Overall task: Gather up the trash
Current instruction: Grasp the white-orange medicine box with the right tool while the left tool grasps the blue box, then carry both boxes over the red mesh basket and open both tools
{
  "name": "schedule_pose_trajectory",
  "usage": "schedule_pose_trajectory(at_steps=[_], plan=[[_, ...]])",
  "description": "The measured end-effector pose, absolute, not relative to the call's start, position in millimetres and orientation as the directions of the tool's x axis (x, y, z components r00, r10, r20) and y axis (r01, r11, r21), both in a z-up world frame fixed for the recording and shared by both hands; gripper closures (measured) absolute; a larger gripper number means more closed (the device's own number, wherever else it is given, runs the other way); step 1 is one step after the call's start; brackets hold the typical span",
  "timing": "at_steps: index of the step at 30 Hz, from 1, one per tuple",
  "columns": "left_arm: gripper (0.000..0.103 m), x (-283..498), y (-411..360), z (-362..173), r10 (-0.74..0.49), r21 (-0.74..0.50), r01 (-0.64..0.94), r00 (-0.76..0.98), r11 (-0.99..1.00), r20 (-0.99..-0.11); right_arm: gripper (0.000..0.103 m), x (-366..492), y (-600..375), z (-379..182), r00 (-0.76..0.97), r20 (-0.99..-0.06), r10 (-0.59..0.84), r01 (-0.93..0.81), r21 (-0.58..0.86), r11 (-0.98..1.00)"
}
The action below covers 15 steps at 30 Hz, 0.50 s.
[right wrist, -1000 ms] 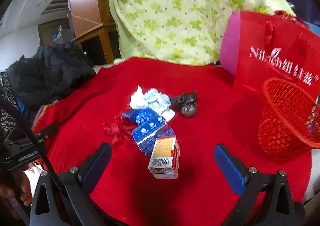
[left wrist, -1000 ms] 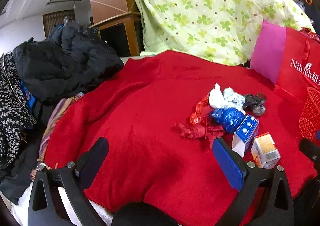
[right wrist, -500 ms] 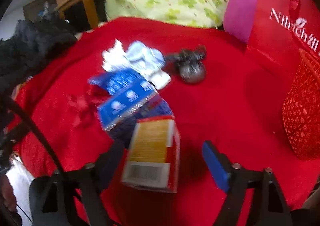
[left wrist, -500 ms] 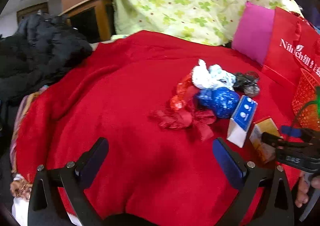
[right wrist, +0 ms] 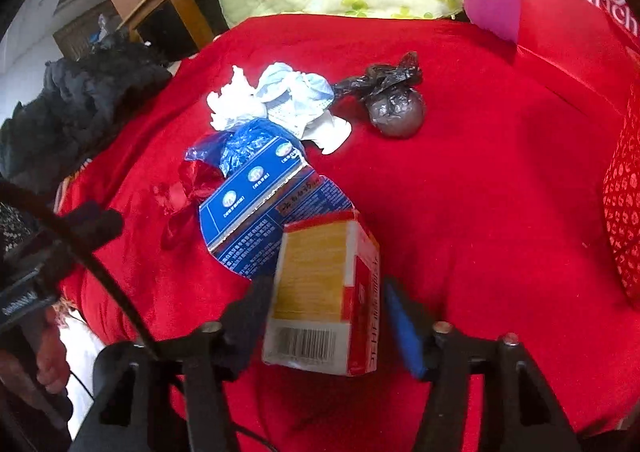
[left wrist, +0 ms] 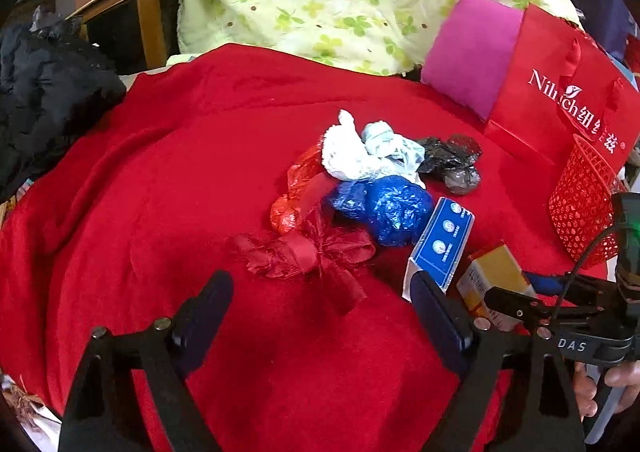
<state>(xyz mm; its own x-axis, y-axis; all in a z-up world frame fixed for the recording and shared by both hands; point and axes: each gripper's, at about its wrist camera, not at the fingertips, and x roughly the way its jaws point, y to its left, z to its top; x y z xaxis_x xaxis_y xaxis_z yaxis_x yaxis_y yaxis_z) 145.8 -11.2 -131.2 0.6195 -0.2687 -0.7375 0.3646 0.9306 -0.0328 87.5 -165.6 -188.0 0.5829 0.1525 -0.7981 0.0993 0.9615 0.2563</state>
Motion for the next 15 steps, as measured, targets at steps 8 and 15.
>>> schedule_pose_trajectory(at_steps=[8,15], plan=[[0.013,141.3,-19.0,-129.7,-0.293,-0.015,0.421,0.605,0.907,-0.74,0.048,86.3,-172.3,-200.3,0.581,-0.797,0.166,0.109,0.278,0.954],[0.022,148.5,-57.2,-138.5,-0.373,-0.048,0.526,0.533,0.849,-0.76,0.049,62.3,-216.6,-183.2,0.676,-0.721,0.152,0.141,0.329,0.934]])
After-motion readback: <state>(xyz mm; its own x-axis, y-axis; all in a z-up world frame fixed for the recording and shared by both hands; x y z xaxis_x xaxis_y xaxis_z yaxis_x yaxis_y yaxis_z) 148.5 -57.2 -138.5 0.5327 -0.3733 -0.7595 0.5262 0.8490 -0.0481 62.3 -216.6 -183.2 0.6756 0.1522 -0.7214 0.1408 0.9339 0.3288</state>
